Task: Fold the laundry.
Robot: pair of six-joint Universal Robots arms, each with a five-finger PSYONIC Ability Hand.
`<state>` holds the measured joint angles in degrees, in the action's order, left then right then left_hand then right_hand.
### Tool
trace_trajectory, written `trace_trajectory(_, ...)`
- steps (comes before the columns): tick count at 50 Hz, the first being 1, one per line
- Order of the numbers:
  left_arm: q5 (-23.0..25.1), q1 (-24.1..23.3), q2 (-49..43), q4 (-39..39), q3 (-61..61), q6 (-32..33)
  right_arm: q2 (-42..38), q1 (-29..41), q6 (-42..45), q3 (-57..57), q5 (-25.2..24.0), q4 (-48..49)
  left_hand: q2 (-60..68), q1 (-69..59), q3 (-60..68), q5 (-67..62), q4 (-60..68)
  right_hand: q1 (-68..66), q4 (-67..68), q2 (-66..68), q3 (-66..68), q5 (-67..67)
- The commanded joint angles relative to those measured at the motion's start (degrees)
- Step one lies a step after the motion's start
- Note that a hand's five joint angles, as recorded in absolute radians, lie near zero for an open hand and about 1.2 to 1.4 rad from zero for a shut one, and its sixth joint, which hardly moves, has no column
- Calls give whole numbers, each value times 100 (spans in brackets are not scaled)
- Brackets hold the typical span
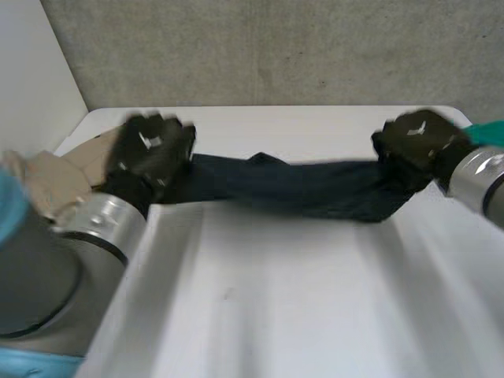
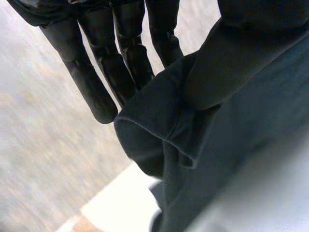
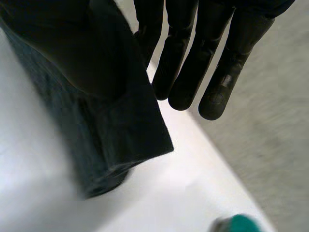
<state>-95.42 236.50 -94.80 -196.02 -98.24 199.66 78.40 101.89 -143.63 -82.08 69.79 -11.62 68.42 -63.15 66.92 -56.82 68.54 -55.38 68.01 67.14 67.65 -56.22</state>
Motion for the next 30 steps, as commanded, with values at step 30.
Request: trace_trajectory(30,313,687,-2939,-2817,5060,1040,-1767,278,29,2064,624,5333,1158,-1685,1308,-1318,1146,-2462,1199,1286,1235,-1378)
